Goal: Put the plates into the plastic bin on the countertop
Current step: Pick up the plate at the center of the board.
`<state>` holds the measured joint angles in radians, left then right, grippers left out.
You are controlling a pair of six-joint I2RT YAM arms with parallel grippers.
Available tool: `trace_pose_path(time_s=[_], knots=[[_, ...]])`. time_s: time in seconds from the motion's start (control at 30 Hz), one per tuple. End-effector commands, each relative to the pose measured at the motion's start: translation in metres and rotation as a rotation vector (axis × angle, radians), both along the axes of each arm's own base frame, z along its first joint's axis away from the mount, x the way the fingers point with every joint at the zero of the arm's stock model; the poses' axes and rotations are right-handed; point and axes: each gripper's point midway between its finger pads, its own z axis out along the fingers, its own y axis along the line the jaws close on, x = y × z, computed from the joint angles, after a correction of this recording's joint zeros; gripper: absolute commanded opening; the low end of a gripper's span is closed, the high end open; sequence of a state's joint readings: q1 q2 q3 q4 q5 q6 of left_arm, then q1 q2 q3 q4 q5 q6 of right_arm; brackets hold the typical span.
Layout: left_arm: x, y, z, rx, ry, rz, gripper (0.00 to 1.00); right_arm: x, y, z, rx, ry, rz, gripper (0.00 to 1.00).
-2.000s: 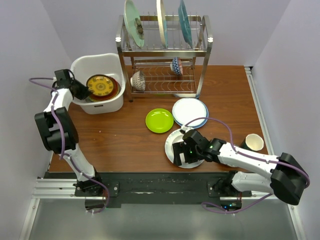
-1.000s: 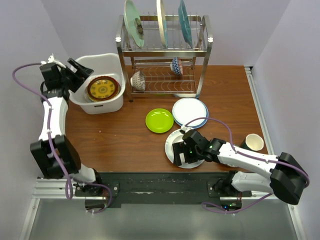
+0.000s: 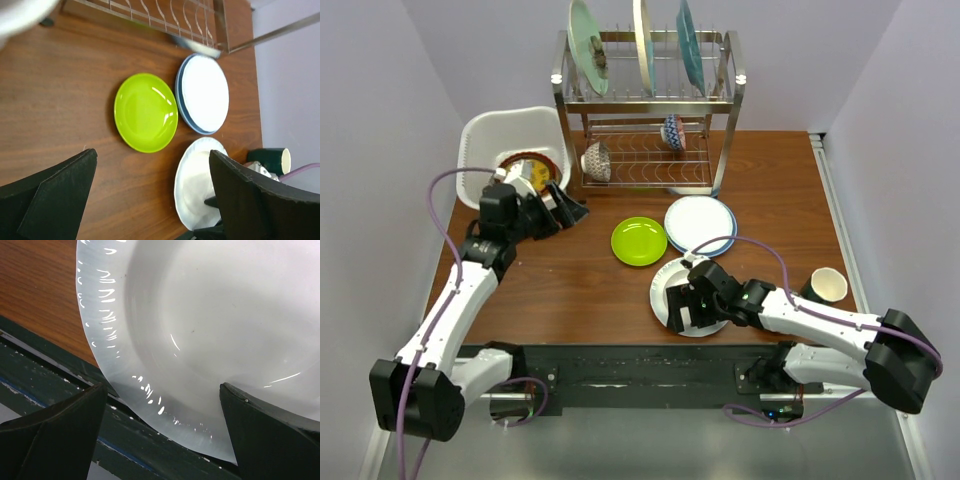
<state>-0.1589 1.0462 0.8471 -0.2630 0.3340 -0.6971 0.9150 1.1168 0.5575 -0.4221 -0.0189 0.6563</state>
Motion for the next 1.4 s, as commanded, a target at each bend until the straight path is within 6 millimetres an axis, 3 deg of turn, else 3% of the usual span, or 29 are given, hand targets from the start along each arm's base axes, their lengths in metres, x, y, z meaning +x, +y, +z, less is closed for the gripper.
trace_pose_path(time_s=[0.0, 0.13, 0.53, 0.8, 0.97, 1.17, 1.37], knots=[[-0.004, -0.018, -0.011, -0.023, 0.006, 0.012, 0.98, -0.011, -0.004, -0.006, -0.003, 0.046, -0.001, 0.99], [-0.014, -0.043, -0.028, -0.035, 0.032, -0.03, 0.97, -0.011, -0.005, -0.005, 0.0, 0.045, -0.002, 0.99], [-0.026, -0.083, -0.079, -0.057, 0.152, -0.041, 0.96, -0.013, -0.005, -0.008, -0.004, 0.054, -0.002, 0.99], [-0.033, -0.093, -0.133, -0.069, 0.284, 0.004, 0.9, -0.013, -0.008, -0.008, -0.007, 0.048, -0.006, 0.99], [-0.033, -0.097, -0.155, -0.087, 0.331, 0.027, 0.88, -0.013, -0.009, -0.009, -0.011, 0.048, -0.007, 0.99], [-0.027, -0.106, -0.171, -0.111, 0.361, 0.043, 0.84, -0.013, -0.008, -0.009, -0.011, 0.05, -0.004, 0.99], [-0.018, -0.111, -0.176, -0.116, 0.373, 0.071, 0.74, -0.013, -0.01, -0.009, -0.013, 0.048, -0.008, 0.99]])
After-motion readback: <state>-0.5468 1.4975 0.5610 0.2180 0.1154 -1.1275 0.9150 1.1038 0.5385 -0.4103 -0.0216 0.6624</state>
